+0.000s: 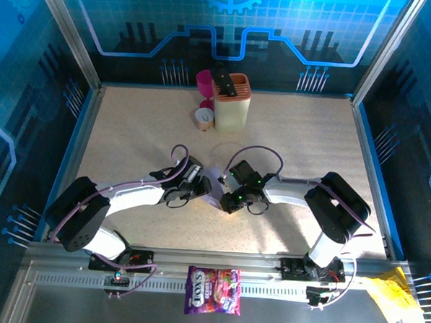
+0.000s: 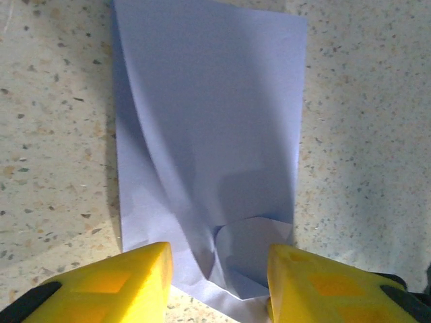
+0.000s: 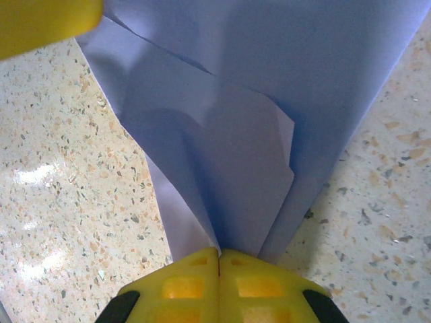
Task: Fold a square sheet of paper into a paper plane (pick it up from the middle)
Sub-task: Fourth fold the wing at the center of the table.
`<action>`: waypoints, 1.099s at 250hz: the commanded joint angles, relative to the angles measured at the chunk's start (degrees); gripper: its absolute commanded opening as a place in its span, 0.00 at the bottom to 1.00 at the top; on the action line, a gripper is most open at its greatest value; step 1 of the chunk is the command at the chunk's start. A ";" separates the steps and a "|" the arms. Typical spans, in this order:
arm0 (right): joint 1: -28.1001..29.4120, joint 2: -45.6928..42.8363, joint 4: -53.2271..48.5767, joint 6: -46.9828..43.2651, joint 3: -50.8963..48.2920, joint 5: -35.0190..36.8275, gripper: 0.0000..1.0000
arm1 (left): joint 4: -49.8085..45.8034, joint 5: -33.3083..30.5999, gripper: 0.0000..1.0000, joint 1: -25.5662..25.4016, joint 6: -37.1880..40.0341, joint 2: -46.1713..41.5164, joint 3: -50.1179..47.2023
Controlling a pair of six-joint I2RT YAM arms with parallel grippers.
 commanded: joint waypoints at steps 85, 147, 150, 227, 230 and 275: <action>-0.15 1.34 -7.04 -0.66 -1.98 2.32 0.00 | -0.78 1.42 0.10 1.36 3.17 2.29 2.27; -0.24 -4.31 -11.67 -0.68 0.33 3.33 0.35 | -1.14 1.18 0.00 1.38 -2.83 0.68 0.35; -0.21 -4.78 -11.78 -0.59 0.34 3.46 0.36 | -1.29 1.16 0.00 1.35 -3.29 0.43 0.25; 2.70 -12.91 -13.96 2.50 0.04 10.31 0.38 | -8.30 -6.71 0.00 -2.73 -15.59 -4.22 -1.08; 3.07 -12.99 -14.09 2.65 0.11 10.82 0.38 | -8.47 -6.96 0.00 -2.90 -16.13 -4.39 -1.07; 8.13 -11.33 -13.62 3.22 1.51 15.85 0.38 | -11.28 -11.00 0.00 -5.93 -23.79 -5.65 -1.48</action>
